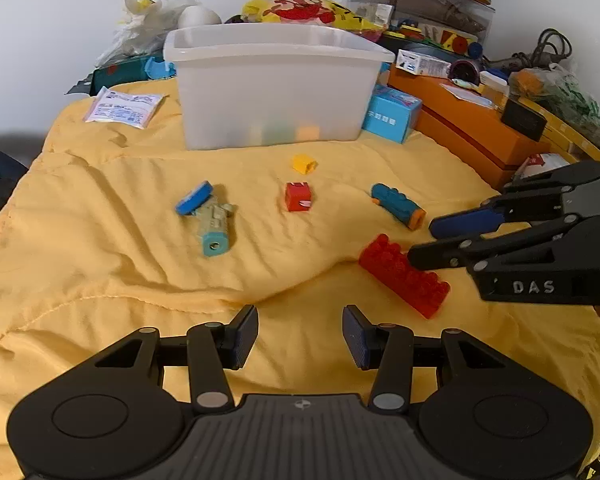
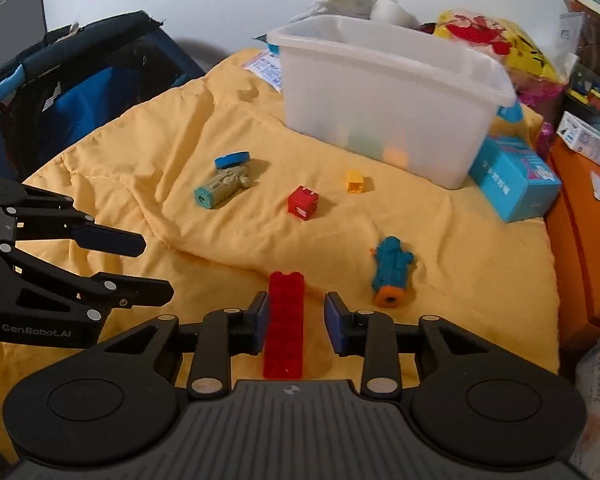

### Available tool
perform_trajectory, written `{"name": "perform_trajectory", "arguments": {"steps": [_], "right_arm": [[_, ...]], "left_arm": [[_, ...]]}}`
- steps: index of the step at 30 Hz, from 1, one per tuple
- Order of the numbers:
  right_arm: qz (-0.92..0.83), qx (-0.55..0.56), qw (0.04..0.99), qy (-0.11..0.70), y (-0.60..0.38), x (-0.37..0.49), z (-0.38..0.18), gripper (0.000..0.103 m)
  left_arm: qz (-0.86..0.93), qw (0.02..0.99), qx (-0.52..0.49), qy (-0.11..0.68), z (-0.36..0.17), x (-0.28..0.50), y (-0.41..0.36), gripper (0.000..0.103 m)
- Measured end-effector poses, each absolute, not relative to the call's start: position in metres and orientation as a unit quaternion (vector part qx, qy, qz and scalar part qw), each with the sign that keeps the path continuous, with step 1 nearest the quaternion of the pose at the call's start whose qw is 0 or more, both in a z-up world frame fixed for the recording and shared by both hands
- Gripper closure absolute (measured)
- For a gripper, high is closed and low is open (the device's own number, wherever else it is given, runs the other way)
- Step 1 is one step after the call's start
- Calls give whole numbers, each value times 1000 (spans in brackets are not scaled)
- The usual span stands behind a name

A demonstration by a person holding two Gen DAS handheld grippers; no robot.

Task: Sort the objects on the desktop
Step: 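Grasp the long red block with the right gripper, then grasp the blue airplane-print round block with the left gripper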

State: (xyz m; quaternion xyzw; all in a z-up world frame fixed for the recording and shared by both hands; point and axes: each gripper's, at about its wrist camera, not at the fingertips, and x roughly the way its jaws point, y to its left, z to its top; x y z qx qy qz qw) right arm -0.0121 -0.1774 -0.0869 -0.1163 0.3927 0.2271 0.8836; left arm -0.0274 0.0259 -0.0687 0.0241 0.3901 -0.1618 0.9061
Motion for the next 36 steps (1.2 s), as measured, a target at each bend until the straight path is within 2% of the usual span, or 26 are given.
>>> {"name": "perform_trajectory", "arguments": {"steps": [6,10,14,19,23,25,32,36], "right_arm": [[227,-119,881,397,-166,-13,-96,68],[216,-113,884,399,-169,-12,-98,67],[208,-99,884,407,-173,-14,-101,66],[202,-100,885,407,-173,-17,-100,65],[201,-104,886,405,-171,-20,-101,64],[198,-105,886,406,-173,-20,-101,63],[194,-100,884,413,-178,-20,-106,63],[196,-105,888,403,-177,-23,-104,62]], "left_arm": [[-143,915,20,376,-59,-9,42,52],[-120,921,-32,371,-51,25,63,52],[-80,917,-78,383,-58,67,75,52],[-63,914,-81,392,-70,106,74,52],[-66,903,-95,414,-81,127,76,55],[-70,895,-94,429,-86,133,75,60],[-87,907,-65,407,-73,117,69,61],[-128,920,2,371,-49,70,54,61]]}}
